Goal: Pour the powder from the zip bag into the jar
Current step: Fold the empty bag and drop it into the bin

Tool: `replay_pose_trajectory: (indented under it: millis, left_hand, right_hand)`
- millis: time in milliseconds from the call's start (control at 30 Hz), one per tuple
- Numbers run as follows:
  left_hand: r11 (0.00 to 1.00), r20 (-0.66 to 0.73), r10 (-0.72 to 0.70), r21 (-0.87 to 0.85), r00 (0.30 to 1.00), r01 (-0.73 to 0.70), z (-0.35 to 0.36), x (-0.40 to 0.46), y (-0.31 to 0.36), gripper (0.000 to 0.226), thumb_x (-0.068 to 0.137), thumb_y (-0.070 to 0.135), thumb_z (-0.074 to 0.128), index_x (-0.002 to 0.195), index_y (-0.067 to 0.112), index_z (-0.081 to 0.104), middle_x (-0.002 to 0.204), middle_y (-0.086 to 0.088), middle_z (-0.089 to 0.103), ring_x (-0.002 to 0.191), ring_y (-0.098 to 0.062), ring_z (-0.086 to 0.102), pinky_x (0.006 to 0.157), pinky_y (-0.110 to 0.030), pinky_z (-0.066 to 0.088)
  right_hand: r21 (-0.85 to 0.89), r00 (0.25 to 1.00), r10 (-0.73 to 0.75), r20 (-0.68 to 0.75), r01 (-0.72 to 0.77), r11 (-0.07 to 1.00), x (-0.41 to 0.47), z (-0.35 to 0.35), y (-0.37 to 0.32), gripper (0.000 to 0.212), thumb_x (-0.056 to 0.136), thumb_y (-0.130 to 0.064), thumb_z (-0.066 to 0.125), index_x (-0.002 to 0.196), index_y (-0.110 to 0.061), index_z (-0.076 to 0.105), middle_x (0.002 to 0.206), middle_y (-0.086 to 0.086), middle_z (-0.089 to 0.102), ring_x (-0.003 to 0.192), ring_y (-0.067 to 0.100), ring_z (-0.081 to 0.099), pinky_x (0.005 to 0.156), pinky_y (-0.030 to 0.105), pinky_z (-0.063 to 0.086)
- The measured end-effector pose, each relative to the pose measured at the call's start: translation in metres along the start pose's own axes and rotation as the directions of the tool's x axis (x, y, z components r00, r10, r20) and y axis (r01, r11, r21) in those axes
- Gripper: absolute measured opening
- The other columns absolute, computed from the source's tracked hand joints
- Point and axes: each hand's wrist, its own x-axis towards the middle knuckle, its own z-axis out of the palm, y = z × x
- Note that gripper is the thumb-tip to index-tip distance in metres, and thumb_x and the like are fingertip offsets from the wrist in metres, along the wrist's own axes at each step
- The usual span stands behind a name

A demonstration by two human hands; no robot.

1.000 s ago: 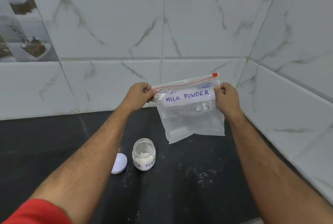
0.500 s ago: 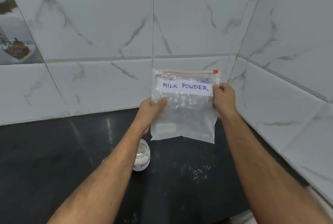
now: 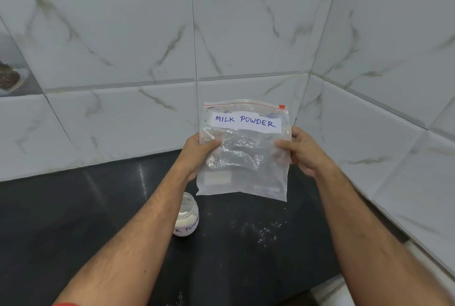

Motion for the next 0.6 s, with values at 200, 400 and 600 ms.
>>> replay_pose_trajectory:
  millis: [200, 400, 600]
  left_hand:
    - [0.996, 0.048, -0.050, 0.080, 0.998, 0.046, 0.012, 0.005, -0.003, 0.020, 0.091, 0.005, 0.066, 0.109, 0.014, 0.069, 0.100, -0.008, 0.079, 0.088, -0.024, 0.076, 0.071, -0.035, 0.061]
    - [0.995, 0.022, -0.076, 0.062, 0.997, 0.075, 0.030, 0.006, -0.007, 0.019, 0.088, 0.006, 0.071, 0.102, 0.019, 0.072, 0.102, -0.011, 0.078, 0.091, -0.029, 0.075, 0.079, -0.043, 0.062]
    - [0.992, 0.106, -0.124, 0.005, 0.987, 0.124, 0.045, 0.001, -0.008, 0.023, 0.095, 0.004, 0.062, 0.114, 0.015, 0.071, 0.108, -0.015, 0.076, 0.094, -0.030, 0.074, 0.082, -0.042, 0.060]
  right_hand:
    - [-0.101, 0.991, 0.010, 0.131, 0.003, 0.995, -0.009, -0.012, -0.005, 0.061, 0.076, 0.001, 0.072, 0.128, -0.028, 0.063, 0.121, 0.010, 0.072, 0.100, 0.029, 0.072, 0.076, 0.046, 0.062]
    - [-0.129, 0.995, -0.062, -0.075, 0.052, 0.990, -0.017, -0.029, -0.008, 0.043, 0.081, 0.010, 0.071, 0.119, -0.010, 0.068, 0.107, 0.011, 0.077, 0.092, 0.027, 0.075, 0.078, 0.039, 0.059]
    - [-0.030, 0.987, -0.035, -0.154, 0.030, 0.999, -0.034, -0.041, -0.008, 0.025, 0.086, 0.008, 0.066, 0.097, -0.012, 0.077, 0.092, 0.009, 0.079, 0.077, 0.022, 0.075, 0.064, 0.032, 0.060]
